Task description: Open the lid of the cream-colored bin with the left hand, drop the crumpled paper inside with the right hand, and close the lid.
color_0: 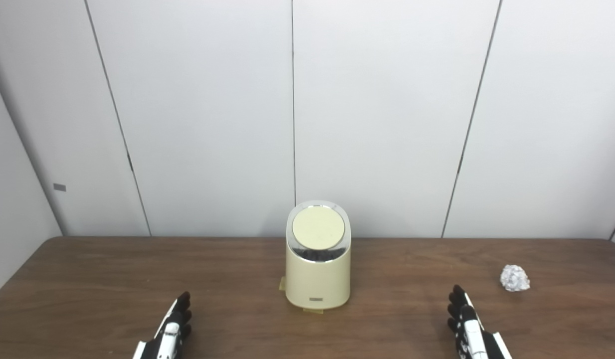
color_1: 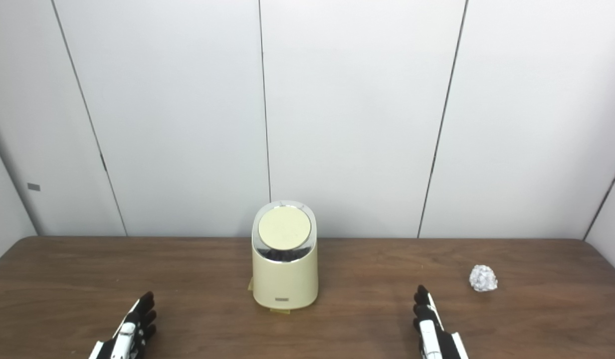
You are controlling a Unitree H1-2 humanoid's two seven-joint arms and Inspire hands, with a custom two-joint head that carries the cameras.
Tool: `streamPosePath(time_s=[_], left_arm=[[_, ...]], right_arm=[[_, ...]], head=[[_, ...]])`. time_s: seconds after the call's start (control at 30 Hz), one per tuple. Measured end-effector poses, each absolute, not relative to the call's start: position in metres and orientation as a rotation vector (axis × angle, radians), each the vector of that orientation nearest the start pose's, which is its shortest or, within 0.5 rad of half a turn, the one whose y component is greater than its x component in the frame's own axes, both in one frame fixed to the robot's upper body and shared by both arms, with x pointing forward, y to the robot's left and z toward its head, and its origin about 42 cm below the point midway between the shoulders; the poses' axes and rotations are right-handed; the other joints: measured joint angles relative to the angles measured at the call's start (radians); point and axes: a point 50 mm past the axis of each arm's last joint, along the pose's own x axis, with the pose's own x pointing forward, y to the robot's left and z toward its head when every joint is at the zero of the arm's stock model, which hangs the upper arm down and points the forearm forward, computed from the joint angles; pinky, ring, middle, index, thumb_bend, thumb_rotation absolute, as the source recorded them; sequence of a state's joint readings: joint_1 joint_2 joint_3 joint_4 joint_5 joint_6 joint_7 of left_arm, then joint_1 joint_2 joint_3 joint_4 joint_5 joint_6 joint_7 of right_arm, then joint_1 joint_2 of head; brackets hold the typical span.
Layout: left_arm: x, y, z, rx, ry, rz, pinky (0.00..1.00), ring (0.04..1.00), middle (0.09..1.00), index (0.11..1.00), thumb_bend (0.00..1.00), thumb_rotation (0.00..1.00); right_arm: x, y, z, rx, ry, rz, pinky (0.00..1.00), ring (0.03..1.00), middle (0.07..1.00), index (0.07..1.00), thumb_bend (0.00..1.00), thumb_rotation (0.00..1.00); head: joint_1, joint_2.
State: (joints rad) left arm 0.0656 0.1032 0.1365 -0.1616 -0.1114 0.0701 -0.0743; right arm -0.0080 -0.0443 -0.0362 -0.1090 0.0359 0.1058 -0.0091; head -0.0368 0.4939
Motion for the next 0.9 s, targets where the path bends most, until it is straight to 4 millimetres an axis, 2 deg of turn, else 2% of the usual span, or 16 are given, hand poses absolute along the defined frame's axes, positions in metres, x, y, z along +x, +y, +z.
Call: streamPosePath(time_s=[0.47,0.57,0.63,0.7,0.83,0.9], left_arm=[[0.260,0.279,0.123,0.008,-0.041,0.061,1.00,1.000,1.000,1.000,0.46,0.97],[0.260,0.279,0.124,0.007,-0.039,0.061,1.00,1.000,1.000,1.000,0.46,0.91],[0.260,0.279,0.126,0.007,-0.032,0.061,1.00,1.000,1.000,1.000,0.51,0.81],[0.261,0.279,0.128,0.007,-0.021,0.063,1.00,1.000,1.000,1.000,0.54,0.76],[0.267,0.277,0.146,0.013,-0.007,0.084,1.00,1.000,1.000,1.000,0.60,0.61],[0.281,0.272,0.159,0.030,-0.022,0.080,0.99,0.994,0.997,1.000,0.66,0.57]], right_arm=[[0.286,-0.234,0.121,-0.010,-0.012,-0.037,1.00,1.000,1.000,0.998,0.62,1.00],[0.286,-0.233,0.121,-0.009,-0.012,-0.037,0.99,0.995,0.997,0.995,0.62,1.00],[0.286,-0.233,0.121,-0.009,-0.012,-0.037,0.99,0.996,1.000,0.997,0.63,1.00],[0.286,-0.233,0.121,-0.009,-0.011,-0.037,0.99,0.996,0.999,0.995,0.62,1.00],[0.286,-0.234,0.121,-0.008,-0.011,-0.039,1.00,1.000,1.000,0.999,0.61,1.00],[0.286,-0.235,0.121,-0.008,-0.010,-0.041,1.00,0.998,0.998,0.998,0.61,1.00]], head=[[0.003,0.006],[0.000,0.008],[0.000,0.008],[0.000,0.009],[0.000,0.012],[0.000,0.011]])
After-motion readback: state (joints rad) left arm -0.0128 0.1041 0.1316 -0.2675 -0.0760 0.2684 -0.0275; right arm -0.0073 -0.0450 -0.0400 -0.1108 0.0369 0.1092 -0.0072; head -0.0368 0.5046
